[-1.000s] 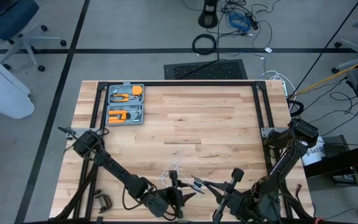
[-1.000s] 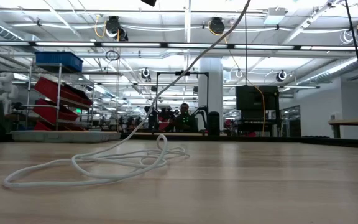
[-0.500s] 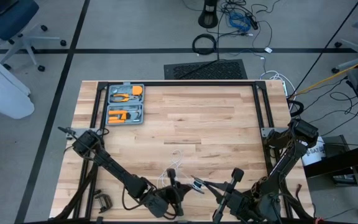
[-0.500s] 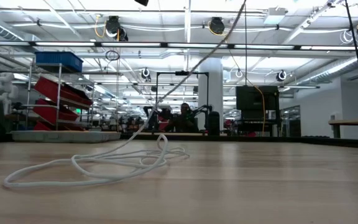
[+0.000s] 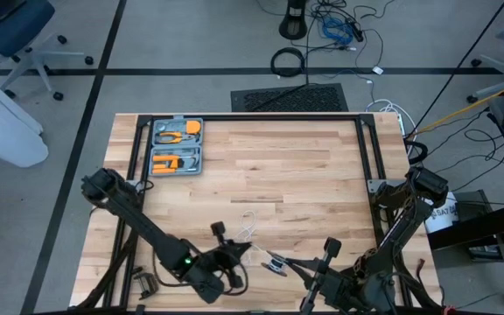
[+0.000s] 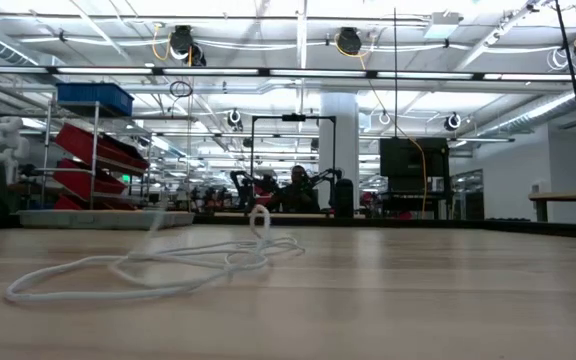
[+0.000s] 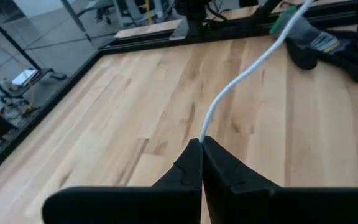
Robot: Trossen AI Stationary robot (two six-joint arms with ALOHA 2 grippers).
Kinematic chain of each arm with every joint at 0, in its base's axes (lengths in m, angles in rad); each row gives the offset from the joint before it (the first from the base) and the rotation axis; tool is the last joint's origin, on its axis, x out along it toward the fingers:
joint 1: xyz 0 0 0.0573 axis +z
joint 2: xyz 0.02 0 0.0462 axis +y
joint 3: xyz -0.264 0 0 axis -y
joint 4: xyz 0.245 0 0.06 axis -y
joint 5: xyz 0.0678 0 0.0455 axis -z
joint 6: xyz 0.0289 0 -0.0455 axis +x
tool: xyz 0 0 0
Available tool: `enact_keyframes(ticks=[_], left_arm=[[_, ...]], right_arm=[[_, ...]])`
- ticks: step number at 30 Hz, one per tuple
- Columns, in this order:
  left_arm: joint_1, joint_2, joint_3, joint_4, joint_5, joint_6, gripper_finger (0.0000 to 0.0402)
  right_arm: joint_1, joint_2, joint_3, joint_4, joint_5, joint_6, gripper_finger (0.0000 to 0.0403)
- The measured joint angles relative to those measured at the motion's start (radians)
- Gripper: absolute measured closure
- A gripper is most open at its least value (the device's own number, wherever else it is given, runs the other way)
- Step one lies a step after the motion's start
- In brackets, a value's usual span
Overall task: Coil cords
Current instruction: Coil the white wire on the spool
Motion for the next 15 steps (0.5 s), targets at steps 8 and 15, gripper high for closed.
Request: enact_keyframes(ticks=[8, 15], left_arm=[[-0.066, -0.144, 0.0, -0.107, -0.01, -0.06, 0.0399], [-0.099, -0.275, 0.0, -0.108, 0.029, -0.057, 0.04]], right_arm=[[-0.008, 0.0, 0.0, -0.043, -0.002, 0.008, 0.0403], [-0.032, 0.0, 0.0, -0.095, -0.001, 0.054, 0.0403]])
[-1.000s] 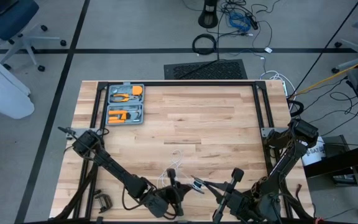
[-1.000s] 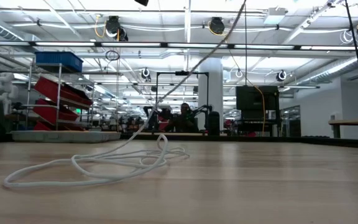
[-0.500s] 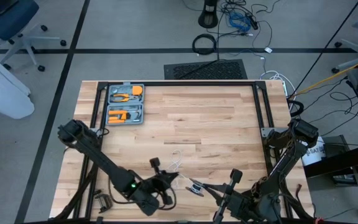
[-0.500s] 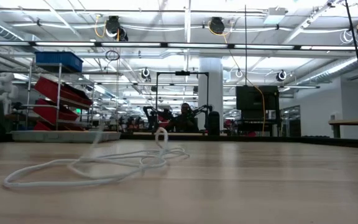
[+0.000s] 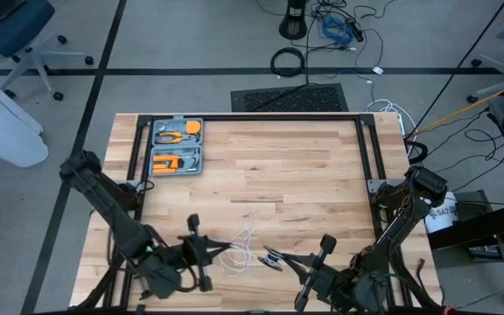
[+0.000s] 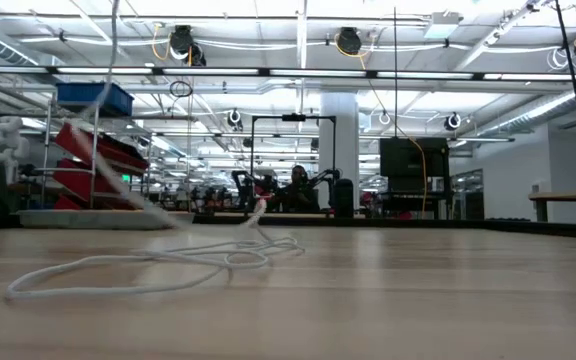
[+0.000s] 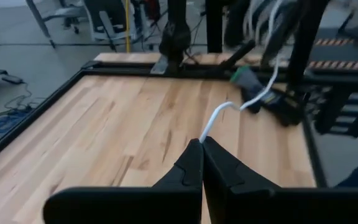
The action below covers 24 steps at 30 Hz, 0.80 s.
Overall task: Coil cords
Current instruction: Coil the white wire on the spool
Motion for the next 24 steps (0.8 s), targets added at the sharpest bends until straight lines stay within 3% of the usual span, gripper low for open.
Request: enact_keyframes(ticks=[5, 24], left_arm=[[-0.002, -0.058, 0.0, -0.004, 0.001, -0.005, 0.04], [-0.047, -0.057, 0.0, -0.102, -0.061, -0.051, 0.04]], right_arm=[[-0.002, 0.0, 0.0, -0.003, -0.001, 0.001, 0.0403], [-0.002, 0.0, 0.0, -0.017, -0.054, 0.027, 0.0403]])
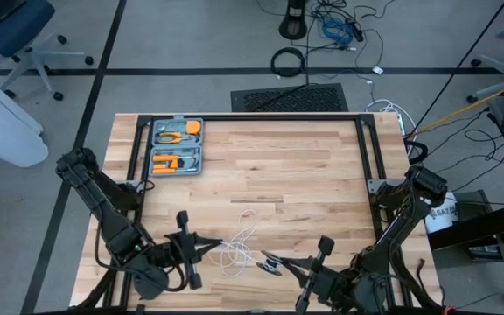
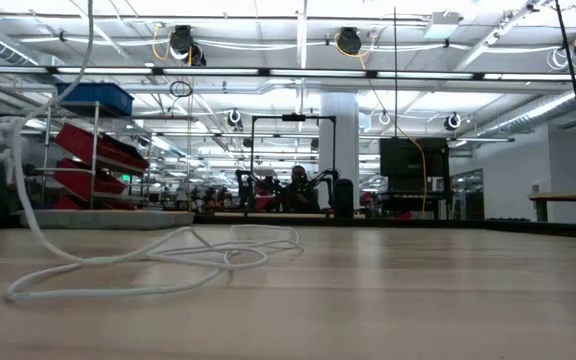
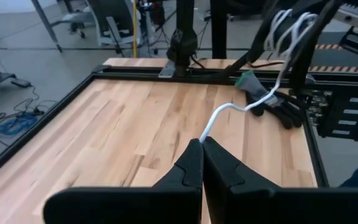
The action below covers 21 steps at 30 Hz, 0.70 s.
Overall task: Coil cords
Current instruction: Coil the white wire on the spool
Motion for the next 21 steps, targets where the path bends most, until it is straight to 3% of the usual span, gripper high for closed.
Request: enact_keyframes(ticks=[7, 21], left_arm=[[0.0, 0.0, 0.0, 0.027, -0.03, -0.008, 0.04], [0.0, 0.016, 0.0, 0.303, -0.012, 0.136, 0.04]], right_arm=[[0.0, 0.0, 0.0, -0.009, 0.0, -0.008, 0.0403], [-0.061, 0.0, 0.0, -0.143, 0.001, 0.071, 0.0403]])
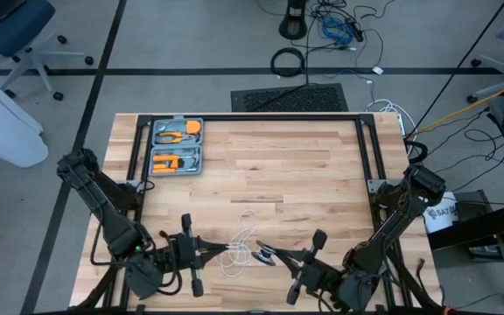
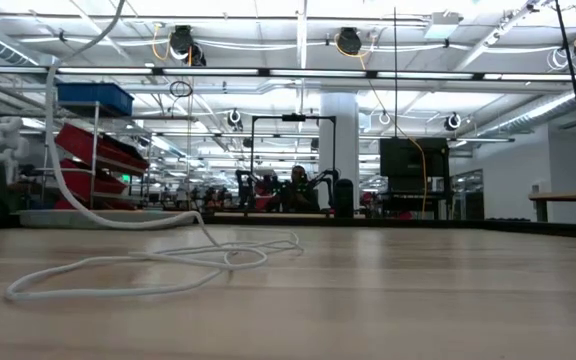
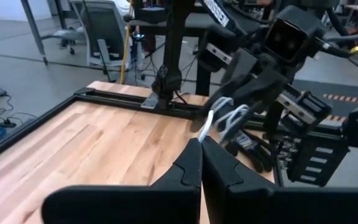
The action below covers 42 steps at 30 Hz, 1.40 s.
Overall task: Coil cords
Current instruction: Coil the white wire on the spool
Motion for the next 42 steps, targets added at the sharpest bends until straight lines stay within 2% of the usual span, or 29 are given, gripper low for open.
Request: enact_keyframes(ticks=[9, 15, 20, 25, 33, 42], left_arm=[[0.023, 0.008, 0.0, 0.026, 0.005, 0.016, 0.04], [0.021, 0.01, 0.0, 0.078, 0.058, 0.023, 0.04], [0.027, 0.041, 0.0, 0.183, 0.075, 0.101, 0.04], [0.053, 0.073, 0.0, 0.309, 0.143, 0.173, 0.04], [0.115, 0.131, 0.0, 0.378, 0.214, 0.17, 0.04], [0.166, 0.184, 0.0, 0.417, 0.265, 0.144, 0.04]], right_arm=[[-0.03, 0.0, 0.0, -0.082, -0.046, 0.061, 0.0403], [-0.058, 0.0, 0.0, -0.098, -0.042, 0.112, 0.0403], [-0.081, 0.0, 0.0, -0.11, -0.041, 0.143, 0.0403], [-0.1, 0.0, 0.0, -0.165, -0.04, 0.212, 0.0403], [-0.111, 0.0, 0.0, -0.196, -0.039, 0.274, 0.0403], [-0.111, 0.0, 0.0, -0.199, 0.033, 0.297, 0.0403]])
